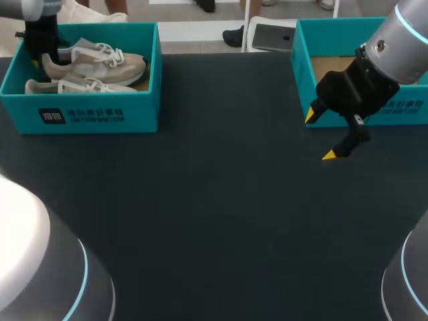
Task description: Take the shoe out of the shoebox, open the shoe tongue, remove and reinsert the insole, then place the shoe into the shoebox
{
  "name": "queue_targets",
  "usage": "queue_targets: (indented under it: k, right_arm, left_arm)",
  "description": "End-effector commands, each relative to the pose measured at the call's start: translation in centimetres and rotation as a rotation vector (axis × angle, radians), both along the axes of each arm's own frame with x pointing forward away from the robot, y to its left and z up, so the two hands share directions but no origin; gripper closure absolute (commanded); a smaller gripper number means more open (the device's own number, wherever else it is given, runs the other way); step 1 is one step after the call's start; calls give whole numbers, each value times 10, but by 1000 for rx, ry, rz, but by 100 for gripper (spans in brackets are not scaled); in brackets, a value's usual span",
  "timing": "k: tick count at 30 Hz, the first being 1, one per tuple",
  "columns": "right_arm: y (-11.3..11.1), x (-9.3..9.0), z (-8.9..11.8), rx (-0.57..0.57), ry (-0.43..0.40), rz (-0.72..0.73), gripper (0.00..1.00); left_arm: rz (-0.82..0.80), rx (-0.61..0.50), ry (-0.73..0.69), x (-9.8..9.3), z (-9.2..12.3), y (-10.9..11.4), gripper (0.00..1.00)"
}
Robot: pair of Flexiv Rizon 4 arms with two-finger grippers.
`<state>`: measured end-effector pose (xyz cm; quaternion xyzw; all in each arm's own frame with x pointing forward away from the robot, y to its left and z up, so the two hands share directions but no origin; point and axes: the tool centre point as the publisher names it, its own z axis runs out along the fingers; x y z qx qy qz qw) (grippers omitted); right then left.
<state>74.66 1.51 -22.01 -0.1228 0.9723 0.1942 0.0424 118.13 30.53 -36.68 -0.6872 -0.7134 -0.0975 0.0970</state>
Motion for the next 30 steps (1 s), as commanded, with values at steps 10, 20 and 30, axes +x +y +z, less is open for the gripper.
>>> queue_targets:
  k: [10,20,30]
  right_arm:
    - [1,0,-1,-3,-1,-2,0]
    - [1,0,-1,-3,-1,-2,0]
    - [1,0,-1,-3,-1,-2,0]
  left_arm:
    - [-42,-93,23,-5,41,-8,42]
    - [-90,-216,5,-33,104,-21,38]
    - [-126,-231,-27,-68,150,-20,0]
